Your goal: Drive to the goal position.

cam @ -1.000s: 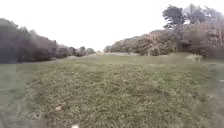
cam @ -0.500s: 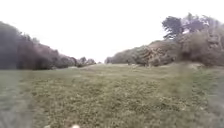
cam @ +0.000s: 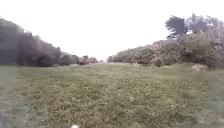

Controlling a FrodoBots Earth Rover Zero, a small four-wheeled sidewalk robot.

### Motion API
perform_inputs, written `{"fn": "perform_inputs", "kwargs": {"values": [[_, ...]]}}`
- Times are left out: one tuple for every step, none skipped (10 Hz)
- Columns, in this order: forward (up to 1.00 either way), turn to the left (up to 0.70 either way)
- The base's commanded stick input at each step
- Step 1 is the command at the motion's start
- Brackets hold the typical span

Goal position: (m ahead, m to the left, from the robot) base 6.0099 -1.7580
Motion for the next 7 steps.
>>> {"fn": "perform_inputs", "kwargs": {"values": [[0.70,0.00],[0.70,0.00],[0.70,0.00],[0.70,0.00],[0.70,0.00],[0.70,0.00],[0.70,0.00]]}}
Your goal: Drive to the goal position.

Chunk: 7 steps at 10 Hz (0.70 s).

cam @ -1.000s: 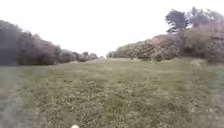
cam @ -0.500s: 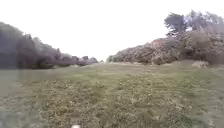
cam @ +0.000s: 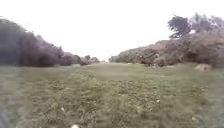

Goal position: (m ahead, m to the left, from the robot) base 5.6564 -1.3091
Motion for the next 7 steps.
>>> {"fn": "perform_inputs", "kwargs": {"values": [[0.70,0.00],[0.70,0.00],[0.70,0.00],[0.70,0.00],[0.70,0.00],[0.70,-0.01],[0.70,-0.03]]}}
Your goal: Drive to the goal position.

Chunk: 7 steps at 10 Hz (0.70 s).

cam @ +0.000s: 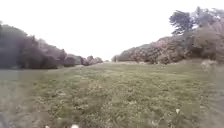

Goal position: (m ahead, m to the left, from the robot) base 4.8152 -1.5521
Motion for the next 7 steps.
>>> {"fn": "perform_inputs", "kwargs": {"values": [[0.70,-0.07],[0.70,-0.13],[0.70,-0.13],[0.70,-0.13],[0.70,-0.06],[0.70,0.00],[0.70,0.00]]}}
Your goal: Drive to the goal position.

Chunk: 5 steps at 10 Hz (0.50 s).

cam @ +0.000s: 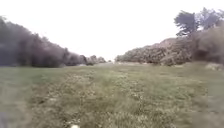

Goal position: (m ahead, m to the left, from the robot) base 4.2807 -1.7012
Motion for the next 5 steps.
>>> {"fn": "perform_inputs", "kwargs": {"values": [[0.70,0.00],[0.70,0.00],[0.70,0.00],[0.70,0.00],[0.70,0.00]]}}
